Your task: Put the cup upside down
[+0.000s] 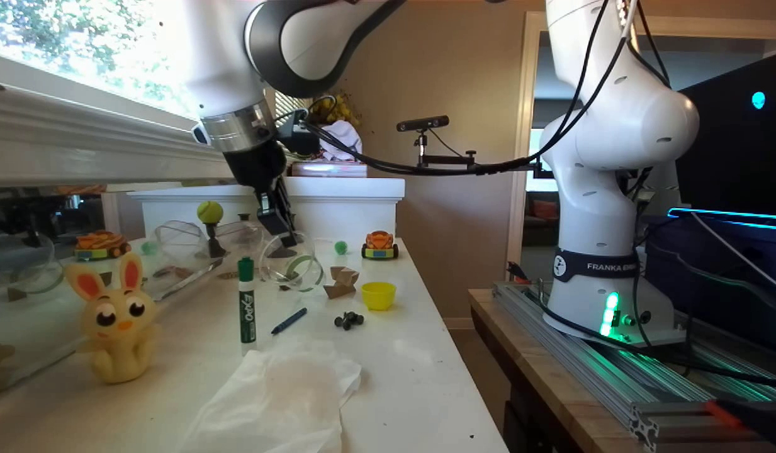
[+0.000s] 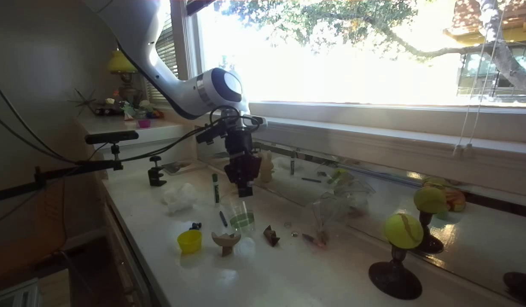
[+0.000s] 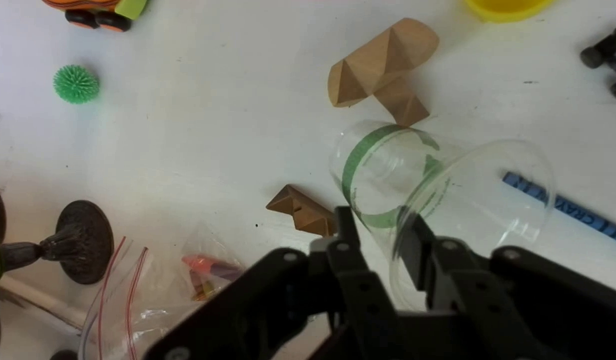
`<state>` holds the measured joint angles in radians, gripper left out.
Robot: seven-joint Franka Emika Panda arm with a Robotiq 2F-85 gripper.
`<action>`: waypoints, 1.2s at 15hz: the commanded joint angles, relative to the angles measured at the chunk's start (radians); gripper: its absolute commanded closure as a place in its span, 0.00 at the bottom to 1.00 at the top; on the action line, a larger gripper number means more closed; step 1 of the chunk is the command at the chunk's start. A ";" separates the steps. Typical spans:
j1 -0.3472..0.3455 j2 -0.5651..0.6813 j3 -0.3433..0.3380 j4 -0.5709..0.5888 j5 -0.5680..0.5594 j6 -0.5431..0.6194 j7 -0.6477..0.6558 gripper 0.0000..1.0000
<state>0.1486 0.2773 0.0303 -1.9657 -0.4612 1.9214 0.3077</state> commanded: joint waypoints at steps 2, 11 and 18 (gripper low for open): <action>0.003 0.021 -0.005 0.021 -0.010 -0.001 0.014 0.33; 0.000 0.017 -0.008 0.018 -0.006 0.003 0.011 0.00; 0.000 0.017 -0.009 0.018 -0.004 0.003 0.013 0.00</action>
<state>0.1471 0.2866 0.0235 -1.9606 -0.4611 1.9214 0.3077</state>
